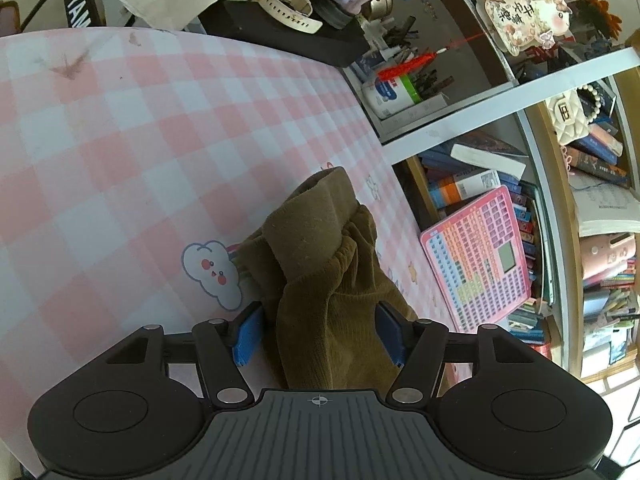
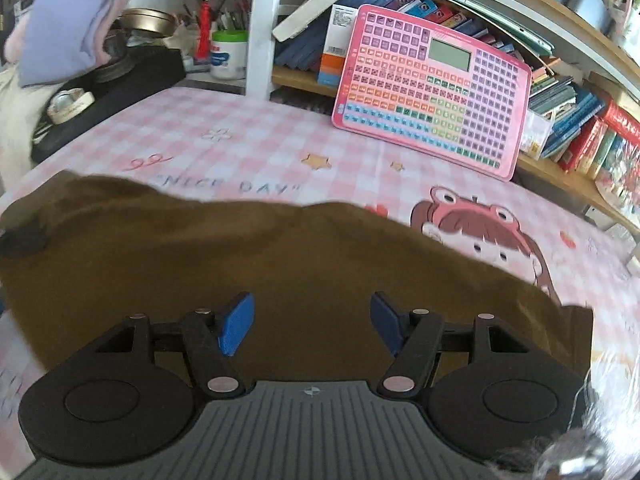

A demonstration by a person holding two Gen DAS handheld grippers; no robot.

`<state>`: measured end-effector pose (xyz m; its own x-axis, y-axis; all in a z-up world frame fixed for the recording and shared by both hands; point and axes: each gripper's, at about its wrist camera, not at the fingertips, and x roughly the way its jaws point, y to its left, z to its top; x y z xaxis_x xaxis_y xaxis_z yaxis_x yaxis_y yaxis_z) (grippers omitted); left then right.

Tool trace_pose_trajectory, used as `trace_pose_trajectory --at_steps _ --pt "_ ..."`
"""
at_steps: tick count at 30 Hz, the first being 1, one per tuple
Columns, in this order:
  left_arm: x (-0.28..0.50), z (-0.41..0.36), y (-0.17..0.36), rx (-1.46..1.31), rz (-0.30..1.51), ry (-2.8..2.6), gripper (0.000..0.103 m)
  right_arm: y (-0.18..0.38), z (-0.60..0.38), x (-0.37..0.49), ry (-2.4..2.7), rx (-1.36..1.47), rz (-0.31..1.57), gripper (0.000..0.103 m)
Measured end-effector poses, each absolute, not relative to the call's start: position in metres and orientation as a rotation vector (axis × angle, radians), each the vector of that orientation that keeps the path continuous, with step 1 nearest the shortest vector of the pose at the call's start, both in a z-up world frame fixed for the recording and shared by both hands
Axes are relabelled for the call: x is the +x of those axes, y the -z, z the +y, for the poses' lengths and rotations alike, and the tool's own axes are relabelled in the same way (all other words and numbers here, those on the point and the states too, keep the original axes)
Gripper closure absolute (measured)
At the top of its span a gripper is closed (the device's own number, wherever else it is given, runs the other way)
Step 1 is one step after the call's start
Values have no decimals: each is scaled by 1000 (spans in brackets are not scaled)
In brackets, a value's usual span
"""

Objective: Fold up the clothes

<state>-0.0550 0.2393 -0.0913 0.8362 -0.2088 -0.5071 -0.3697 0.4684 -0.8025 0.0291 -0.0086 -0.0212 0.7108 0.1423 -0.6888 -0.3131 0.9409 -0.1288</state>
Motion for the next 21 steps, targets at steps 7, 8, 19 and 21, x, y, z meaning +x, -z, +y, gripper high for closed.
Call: trace_pose_trajectory --at_steps 7,8,19,21 --pt "-55 236 90 -1096 601 -125 41 30 11 65 -285 -230 767 41" --pt "-55 236 89 -1096 601 -128 40 35 13 67 -282 -240 772 41" --pt "-55 233 89 -1109 586 -151 41 38 14 23 -313 -282 776 39" --pt "-55 233 90 -1114 583 -156 43 36 10 0 -343 -289 784 39"
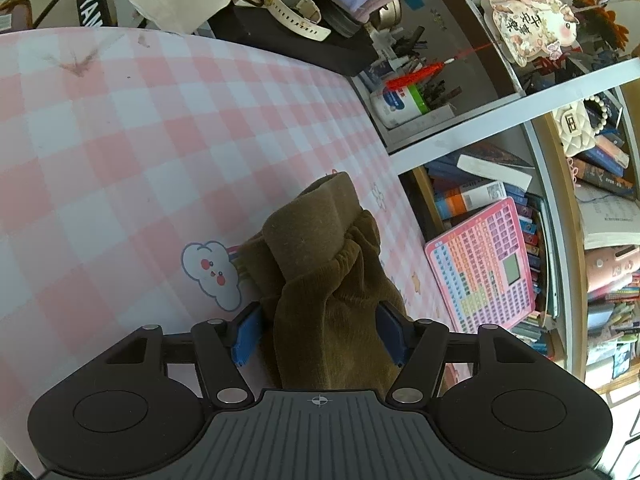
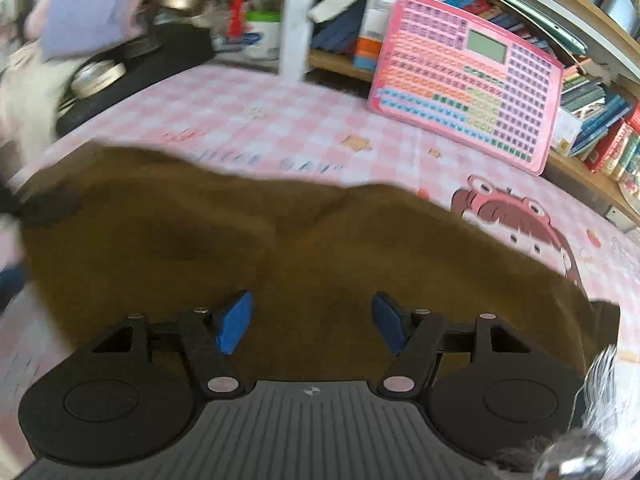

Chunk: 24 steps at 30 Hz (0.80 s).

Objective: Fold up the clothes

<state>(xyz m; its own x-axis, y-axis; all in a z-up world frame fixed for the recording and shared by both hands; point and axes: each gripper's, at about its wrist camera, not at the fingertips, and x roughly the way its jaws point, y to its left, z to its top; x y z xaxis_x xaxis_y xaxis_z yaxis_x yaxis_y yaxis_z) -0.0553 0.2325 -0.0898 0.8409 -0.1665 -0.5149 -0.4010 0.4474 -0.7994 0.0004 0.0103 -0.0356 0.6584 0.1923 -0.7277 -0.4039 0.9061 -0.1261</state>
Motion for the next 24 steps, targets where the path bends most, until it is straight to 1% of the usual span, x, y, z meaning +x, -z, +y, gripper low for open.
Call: trace_pose_trajectory --at_steps 6,8,10,13,17,20,24 --pt "-56 236 93 -1158 573 -157 45 45 11 -40 -371 -372 808 39" --pt "-55 237 94 -1163 573 -166 55 46 13 -45 -373 -386 820 39" --pt "-54 237 97 -1156 587 -181 78 46 14 -46 -370 -394 822 39" --pt "-54 239 100 -1157 571 -175 86 47 13 -49 -368 -395 812 39" --pt "-56 228 77 -1052 520 -106 89 47 10 -48 -372 -379 812 39" --pt "-53 207 44 -857 491 -11 89 46 9 -46 -388 -371 813 39" --pt "-53 161 4 -523 470 86 89 46 2 -39 -429 -333 834 38"
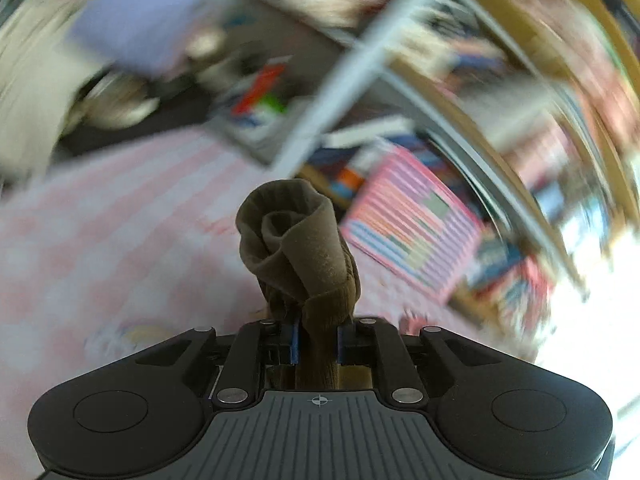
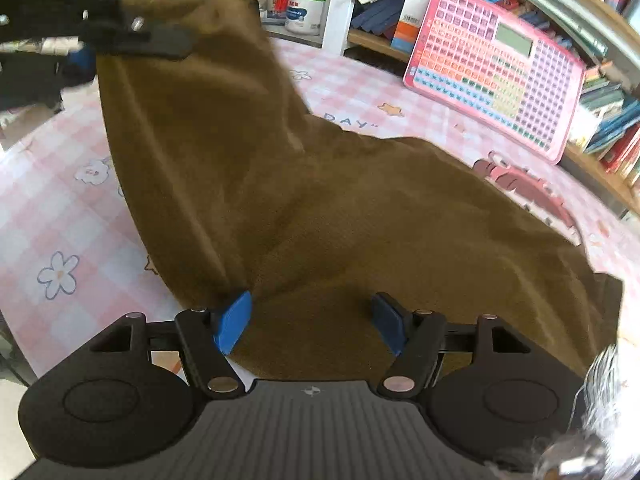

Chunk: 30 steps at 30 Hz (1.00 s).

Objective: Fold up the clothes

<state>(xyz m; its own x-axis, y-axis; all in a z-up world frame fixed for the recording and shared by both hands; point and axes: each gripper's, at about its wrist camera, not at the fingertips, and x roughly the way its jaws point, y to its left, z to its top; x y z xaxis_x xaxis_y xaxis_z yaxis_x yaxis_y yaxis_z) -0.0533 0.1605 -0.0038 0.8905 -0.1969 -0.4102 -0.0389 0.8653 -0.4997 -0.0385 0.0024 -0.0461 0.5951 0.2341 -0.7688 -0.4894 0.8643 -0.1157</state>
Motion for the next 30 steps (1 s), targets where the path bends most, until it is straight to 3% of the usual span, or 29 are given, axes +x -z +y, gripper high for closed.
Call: trace_pose_trajectory --at_steps 4,15,20,22,26,30 --pt "-56 111 -20 -267 476 125 89 40 -18 -29 -510 -275 873 33" --pt "-51 11 -28 19 557 16 86 27 -166 -31 -570 -32 899 31" --pt "-43 -46 -1 76 688 29 68 35 -216 -25 -593 71 949 31" --pt "-42 -62 12 77 776 64 46 41 -225 -17 -597 95 984 31" --pt "-63 -57 14 -7 804 -5 36 45 -230 -4 -647 134 1023 32" --pt "-93 -17 0 -234 733 -131 34 47 -225 20 -718 289 1084 32"
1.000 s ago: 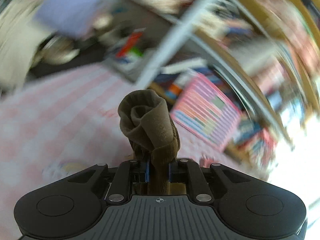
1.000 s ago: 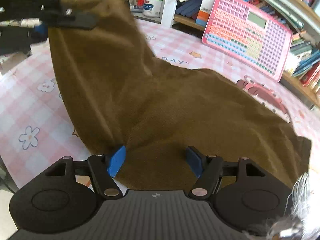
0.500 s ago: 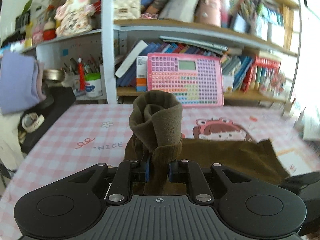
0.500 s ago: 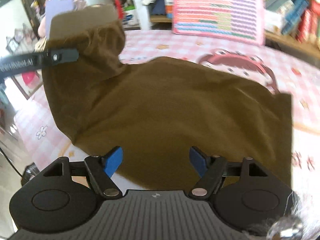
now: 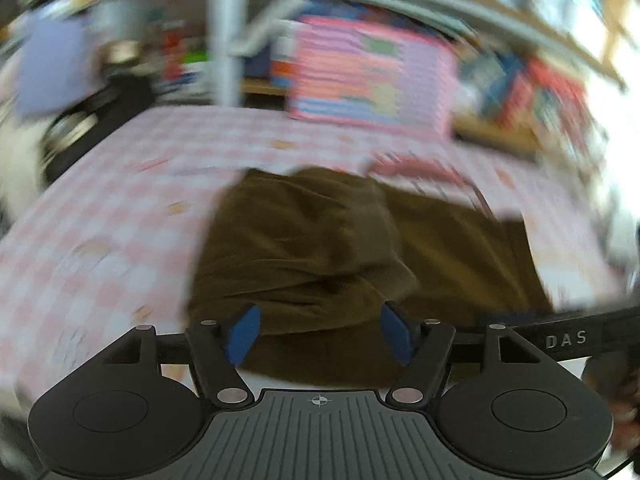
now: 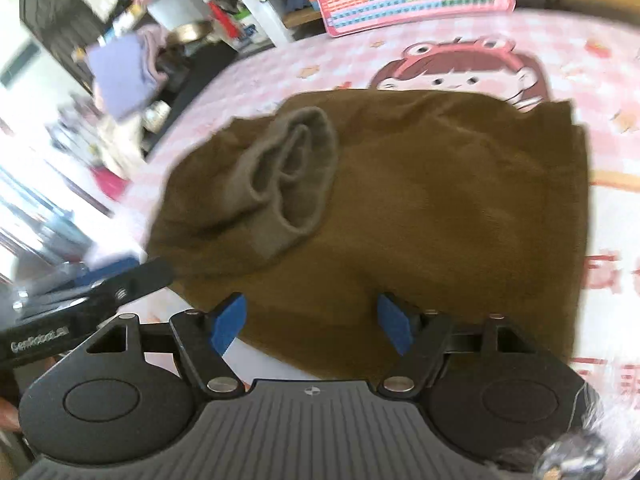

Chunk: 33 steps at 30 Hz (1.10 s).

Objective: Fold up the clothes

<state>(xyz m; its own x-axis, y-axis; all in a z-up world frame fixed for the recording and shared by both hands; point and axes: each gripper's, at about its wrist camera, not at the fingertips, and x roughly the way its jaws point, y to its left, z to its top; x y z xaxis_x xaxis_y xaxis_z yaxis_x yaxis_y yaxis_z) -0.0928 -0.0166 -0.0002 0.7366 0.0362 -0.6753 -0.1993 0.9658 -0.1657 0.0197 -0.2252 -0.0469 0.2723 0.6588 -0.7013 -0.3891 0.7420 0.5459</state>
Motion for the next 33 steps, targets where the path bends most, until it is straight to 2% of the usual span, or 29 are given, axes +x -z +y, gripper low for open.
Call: trace_pose_trajectory --at_steps 6,10,11,12,14,18,21,24,27,33 --pt "-137 17 -13 -425 647 -324 33 59 -211 70 -764 628 1235 26" --pt "-153 19 -15 -437 644 -386 34 75 -198 91 -693 795 1332 28" --pt "-157 20 -14 -446 642 -398 33 76 -195 95 -679 826 1342 43" --pt "-160 21 -14 -456 639 -407 34 77 -192 98 -667 856 1352 76" --pt "-162 24 -14 -472 635 -418 34 66 -185 98 -713 849 1347 83" --pt "-157 27 -13 -469 640 -419 34 42 -193 86 -867 912 1226 84" --pt "-150 25 -11 -464 652 -398 34 68 -199 93 -667 822 1280 84" --pt "-140 19 -10 -438 672 -362 34 97 -205 98 -667 894 1321 80" --pt "-132 14 -10 -426 682 -338 34 91 -208 96 -692 874 1312 70" --pt "-118 10 -9 -432 668 -312 34 78 -222 83 -710 799 1303 65"
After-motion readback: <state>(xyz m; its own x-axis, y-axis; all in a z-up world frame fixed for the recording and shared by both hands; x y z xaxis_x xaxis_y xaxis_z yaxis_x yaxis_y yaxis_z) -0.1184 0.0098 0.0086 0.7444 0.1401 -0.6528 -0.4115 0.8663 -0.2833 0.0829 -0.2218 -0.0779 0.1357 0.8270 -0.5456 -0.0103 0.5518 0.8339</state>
